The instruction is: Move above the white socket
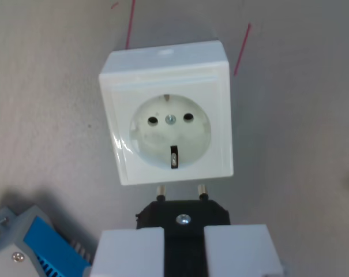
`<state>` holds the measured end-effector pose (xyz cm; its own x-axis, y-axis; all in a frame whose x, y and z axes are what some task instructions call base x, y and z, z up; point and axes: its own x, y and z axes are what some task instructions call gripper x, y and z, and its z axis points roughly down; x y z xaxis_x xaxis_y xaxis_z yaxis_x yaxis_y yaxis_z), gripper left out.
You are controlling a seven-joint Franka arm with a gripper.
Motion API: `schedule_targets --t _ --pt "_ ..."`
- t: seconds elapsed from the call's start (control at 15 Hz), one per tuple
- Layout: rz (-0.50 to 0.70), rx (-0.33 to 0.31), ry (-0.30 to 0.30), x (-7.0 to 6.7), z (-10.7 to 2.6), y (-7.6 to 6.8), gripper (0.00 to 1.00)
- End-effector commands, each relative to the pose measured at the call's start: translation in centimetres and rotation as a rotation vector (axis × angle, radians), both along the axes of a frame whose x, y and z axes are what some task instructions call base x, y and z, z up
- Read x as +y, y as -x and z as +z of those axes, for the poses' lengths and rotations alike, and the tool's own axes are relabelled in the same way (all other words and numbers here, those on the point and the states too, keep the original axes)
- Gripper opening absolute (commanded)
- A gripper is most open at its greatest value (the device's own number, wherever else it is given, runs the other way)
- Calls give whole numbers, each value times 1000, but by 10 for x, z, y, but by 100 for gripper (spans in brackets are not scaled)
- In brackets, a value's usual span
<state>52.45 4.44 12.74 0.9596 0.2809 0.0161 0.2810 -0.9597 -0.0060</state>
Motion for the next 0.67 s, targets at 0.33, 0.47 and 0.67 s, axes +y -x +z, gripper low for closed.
schedule_targets --t 0.33,0.47,0.67 --pt "61 9 -59 7 -16 -17 0" --pt "57 6 -57 8 -18 -19 0" --pt "53 1 -55 9 -20 -20 0"
